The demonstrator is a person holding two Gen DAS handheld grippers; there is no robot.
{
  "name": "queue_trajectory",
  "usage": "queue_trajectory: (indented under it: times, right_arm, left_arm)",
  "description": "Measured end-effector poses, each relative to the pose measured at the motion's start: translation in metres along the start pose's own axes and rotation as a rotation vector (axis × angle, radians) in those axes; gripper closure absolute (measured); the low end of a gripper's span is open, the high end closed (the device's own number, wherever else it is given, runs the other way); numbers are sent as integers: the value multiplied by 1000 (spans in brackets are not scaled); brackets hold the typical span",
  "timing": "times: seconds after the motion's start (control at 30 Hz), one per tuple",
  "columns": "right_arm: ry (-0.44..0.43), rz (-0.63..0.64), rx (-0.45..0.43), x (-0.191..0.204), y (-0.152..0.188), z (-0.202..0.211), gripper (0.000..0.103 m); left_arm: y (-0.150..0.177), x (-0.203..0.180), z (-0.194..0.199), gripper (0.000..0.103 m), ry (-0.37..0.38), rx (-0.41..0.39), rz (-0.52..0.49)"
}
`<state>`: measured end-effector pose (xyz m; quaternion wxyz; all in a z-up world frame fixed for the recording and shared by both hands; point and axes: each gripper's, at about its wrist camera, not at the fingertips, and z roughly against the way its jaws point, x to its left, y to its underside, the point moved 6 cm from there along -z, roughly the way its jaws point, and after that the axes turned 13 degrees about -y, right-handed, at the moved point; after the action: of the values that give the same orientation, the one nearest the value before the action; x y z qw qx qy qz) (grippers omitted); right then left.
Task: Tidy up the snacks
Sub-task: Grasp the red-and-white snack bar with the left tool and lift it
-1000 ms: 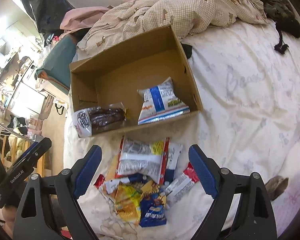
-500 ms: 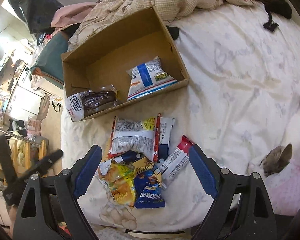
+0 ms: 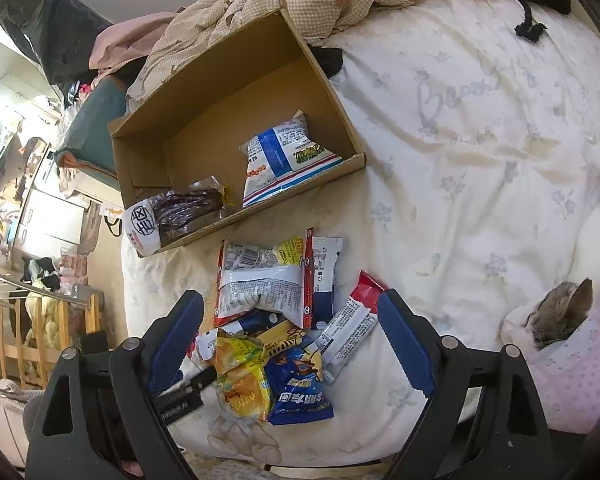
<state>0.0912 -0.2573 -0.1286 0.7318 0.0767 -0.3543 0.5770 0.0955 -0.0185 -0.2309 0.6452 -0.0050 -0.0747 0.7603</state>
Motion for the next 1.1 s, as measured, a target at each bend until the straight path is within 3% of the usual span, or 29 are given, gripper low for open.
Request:
queue_trajectory:
  times: [0.33,0.43,0.6,0.77,0.93,1.1]
  right_arm:
    - [21,-5,-2,-3,0,-1,12]
    - [24,-4,-3,-3,0,0,12]
    - [22,-5,-4,-3,1,0,12]
    - [9,-16,-5,-3,1,2,12]
    - [-18,-18,-12,-1,0,5,12]
    - [-33,-72,11,-13,1,2,12]
  left_arm:
    - [7,-23,-12,27,-95,7,-103]
    - [7,-21,-17,41,-108,12,-121]
    - [11,-11,-14,75,-124,20,-151]
    - [20,7,-10,76,-67,30,-115]
    - [9,22,11,76,-59,-28,-54]
    - [-5,28,58,76,-37,-179,-36]
